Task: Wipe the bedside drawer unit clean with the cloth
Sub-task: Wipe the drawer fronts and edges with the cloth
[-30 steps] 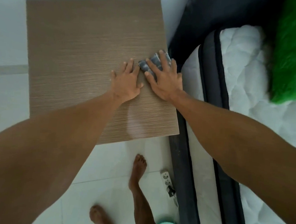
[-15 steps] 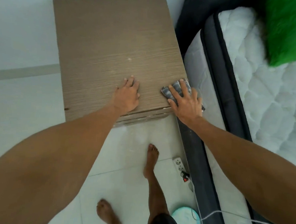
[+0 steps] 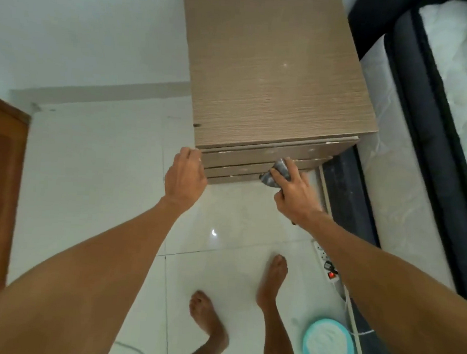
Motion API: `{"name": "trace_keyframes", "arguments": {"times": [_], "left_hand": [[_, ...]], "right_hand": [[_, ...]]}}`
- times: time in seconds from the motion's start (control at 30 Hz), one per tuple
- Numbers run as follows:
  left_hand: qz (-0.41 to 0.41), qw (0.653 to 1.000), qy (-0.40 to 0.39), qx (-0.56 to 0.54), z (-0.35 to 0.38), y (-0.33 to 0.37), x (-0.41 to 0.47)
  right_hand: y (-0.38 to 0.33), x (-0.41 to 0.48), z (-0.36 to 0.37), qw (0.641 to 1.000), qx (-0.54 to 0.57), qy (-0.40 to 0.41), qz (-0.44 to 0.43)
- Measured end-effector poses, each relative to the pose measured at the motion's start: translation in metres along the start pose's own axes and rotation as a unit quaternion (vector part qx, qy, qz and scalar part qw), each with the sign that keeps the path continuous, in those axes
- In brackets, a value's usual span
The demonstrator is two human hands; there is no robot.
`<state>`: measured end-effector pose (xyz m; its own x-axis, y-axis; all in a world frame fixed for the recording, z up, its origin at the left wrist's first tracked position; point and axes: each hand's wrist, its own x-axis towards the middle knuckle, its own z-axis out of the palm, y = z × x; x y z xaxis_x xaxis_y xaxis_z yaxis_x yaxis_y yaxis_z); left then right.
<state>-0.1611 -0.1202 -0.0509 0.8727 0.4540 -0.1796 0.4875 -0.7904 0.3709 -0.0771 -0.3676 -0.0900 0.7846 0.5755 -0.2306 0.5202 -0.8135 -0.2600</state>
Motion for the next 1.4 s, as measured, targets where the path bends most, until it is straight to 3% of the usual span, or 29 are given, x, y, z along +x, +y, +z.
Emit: {"name": "trace_keyframes", "arguments": {"times": [0.1, 0.3, 0.57, 0.87, 1.07, 1.27, 1.4], "left_hand": [[-0.034, 0.999, -0.017, -0.024, 0.013, -0.021, 0.002], [0.006, 0.997, -0.068, -0.039, 0.04, -0.027, 0.032], [-0.019, 0.996, -0.06, -0.067, 0.043, -0.026, 0.038], [-0.04, 0.996, -0.056, -0.055, 0.049, -0.019, 0.027], [-0.046, 0.998, -0.045, 0.028, 0.051, -0.008, 0.026], [0.022, 0.99, -0.04, 0.131, 0.064, 0.024, 0.028], [0.049, 0.987, -0.042, 0.144, 0.083, 0.06, 0.027]], "right_hand": [[-0.039, 0.013, 0.021, 1.0, 0.024, 0.003, -0.019], [-0.078, 0.049, 0.044, 0.996, 0.047, 0.035, -0.068], [-0.094, 0.066, 0.054, 0.99, 0.062, 0.073, -0.107], [-0.105, 0.076, 0.063, 0.993, 0.016, 0.038, -0.109], [-0.072, 0.074, 0.054, 0.996, -0.051, 0.036, -0.06], [0.003, 0.065, 0.033, 0.996, -0.074, 0.036, -0.027], [0.048, 0.06, 0.02, 0.995, -0.096, 0.033, 0.003]]}}
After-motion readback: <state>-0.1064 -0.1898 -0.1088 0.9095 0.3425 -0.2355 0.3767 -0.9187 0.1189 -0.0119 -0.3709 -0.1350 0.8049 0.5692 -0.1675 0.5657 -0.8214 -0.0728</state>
